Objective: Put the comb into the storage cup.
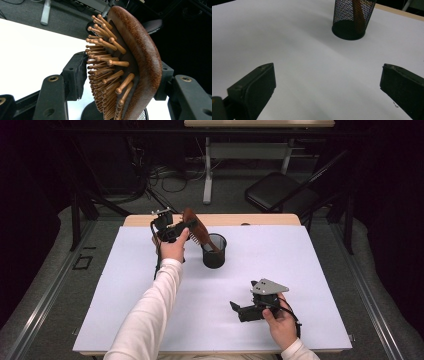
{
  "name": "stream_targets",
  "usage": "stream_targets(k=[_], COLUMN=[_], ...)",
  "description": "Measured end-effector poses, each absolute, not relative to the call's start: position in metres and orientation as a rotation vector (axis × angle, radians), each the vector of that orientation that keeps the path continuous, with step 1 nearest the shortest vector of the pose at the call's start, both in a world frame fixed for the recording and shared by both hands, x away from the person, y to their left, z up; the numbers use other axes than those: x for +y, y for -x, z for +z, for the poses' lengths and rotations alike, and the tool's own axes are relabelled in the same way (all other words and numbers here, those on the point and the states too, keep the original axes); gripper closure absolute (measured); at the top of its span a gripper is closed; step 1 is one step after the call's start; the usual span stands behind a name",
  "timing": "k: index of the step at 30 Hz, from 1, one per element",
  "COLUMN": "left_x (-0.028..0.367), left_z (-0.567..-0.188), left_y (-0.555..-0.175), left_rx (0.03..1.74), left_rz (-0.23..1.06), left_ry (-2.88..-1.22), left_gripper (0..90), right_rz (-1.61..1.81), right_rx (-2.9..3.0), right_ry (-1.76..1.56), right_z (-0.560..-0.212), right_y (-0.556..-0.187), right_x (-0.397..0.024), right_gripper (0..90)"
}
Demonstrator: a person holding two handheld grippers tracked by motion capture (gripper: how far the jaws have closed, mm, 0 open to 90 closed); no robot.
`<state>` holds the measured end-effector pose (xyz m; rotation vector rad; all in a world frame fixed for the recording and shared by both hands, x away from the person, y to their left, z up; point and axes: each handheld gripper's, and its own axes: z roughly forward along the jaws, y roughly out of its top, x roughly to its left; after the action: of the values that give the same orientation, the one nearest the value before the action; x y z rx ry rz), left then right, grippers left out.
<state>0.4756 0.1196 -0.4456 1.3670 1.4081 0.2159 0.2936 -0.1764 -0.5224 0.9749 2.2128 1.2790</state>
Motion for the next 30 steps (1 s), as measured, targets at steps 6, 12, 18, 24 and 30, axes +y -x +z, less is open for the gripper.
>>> stream_targets(k=[6,12,18,24,30], left_x=[0.1206,0.1212,0.1220,0.1232,0.1257], left_z=[-0.4441,-0.4450,-0.4445,-0.4424,-0.4398], left_y=[-0.4754,-0.4760,-0.4760,-0.4748,-0.4735], left_rx=[1.398,1.405,1.391,1.388,1.389], left_rz=[0.220,0.232,0.251,0.253,0.248], left_ry=[-1.355,-1.369,-1.369,-1.364,-1.347], left_gripper=[36.0,31.9,25.2,24.3,24.1], right_rz=[1.282,1.280,1.277,1.275,1.275], right_rx=[2.215,2.214,2.215,2.218,2.220], right_ry=[-0.976,-0.976,-0.975,-0.974,-0.974], right_z=[-0.5227,-0.5227,-0.5229,-0.5230,-0.5234], right_y=[-0.2936,-0.2937,-0.2938,-0.2937,-0.2939], right_x=[-0.1759,-0.1760,-0.1759,-0.1759,-0.1756], right_gripper=[0.1,0.2,0.3,0.3,0.7])
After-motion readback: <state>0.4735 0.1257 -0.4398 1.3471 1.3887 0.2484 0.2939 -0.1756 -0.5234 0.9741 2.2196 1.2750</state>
